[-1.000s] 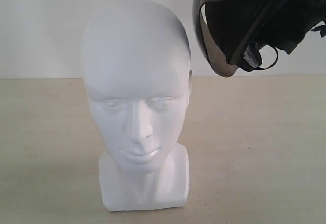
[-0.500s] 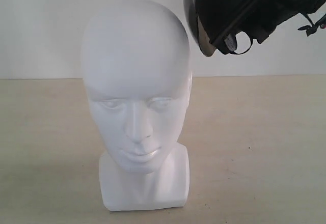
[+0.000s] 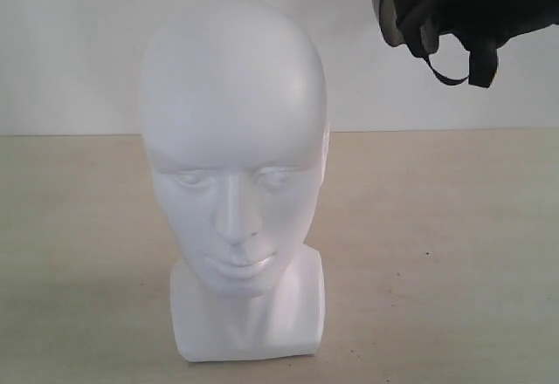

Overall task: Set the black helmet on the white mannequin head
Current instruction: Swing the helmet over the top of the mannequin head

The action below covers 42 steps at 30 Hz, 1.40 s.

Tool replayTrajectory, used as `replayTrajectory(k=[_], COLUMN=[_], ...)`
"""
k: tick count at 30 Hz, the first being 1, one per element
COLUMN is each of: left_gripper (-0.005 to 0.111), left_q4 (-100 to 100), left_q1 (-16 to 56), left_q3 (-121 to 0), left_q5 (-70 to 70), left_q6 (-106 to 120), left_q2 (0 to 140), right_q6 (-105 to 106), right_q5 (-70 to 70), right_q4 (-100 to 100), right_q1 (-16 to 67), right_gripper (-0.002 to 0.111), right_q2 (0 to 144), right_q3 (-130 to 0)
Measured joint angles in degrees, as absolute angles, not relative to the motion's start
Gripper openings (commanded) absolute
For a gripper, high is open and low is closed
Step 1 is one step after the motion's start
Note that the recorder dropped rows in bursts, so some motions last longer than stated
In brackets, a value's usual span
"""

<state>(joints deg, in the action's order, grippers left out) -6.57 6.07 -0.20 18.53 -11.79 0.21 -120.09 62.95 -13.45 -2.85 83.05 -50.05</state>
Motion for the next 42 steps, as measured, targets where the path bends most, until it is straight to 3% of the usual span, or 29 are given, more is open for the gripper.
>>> replayTrajectory(k=[17, 27, 42], left_gripper=[0.004, 0.004, 0.004], left_q4=[-6.6, -6.6, -6.6], left_q1=[6.1, 6.1, 6.1], left_q3=[-0.2, -0.2, -0.2], left_q5=[18.5, 18.5, 18.5], left_q6=[-11.8, -11.8, -11.8], left_q2=[0.2, 0.2, 0.2], right_q6=[-120.0, -120.1, -120.2], right_q5=[64.3, 64.4, 65.3], right_q4=[-7.8, -6.6, -14.2], right_q1=[-0.9, 7.4, 8.6], right_gripper=[0.0, 0.0, 0.0], right_q2=[85.5, 85.5, 89.8], right_q3=[-64.8, -65.6, -66.4])
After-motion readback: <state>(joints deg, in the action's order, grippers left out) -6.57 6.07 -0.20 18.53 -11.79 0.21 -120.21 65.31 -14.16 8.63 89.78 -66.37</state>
